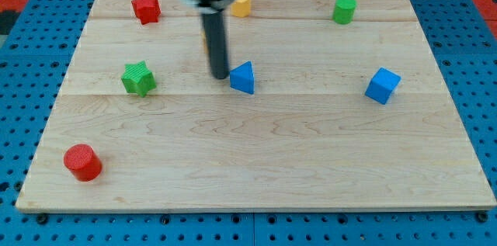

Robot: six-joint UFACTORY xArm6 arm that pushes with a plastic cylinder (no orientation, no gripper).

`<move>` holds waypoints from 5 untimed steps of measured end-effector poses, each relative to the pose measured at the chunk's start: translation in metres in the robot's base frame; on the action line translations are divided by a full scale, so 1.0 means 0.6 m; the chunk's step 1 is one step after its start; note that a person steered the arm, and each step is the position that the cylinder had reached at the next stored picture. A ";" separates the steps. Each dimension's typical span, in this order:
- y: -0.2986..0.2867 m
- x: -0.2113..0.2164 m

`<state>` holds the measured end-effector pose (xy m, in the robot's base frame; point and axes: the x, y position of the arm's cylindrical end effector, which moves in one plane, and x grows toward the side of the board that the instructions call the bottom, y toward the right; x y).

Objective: Move blue triangle towards bottom center

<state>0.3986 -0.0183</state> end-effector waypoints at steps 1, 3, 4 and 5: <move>0.066 0.030; 0.188 0.102; 0.094 0.126; 0.114 0.078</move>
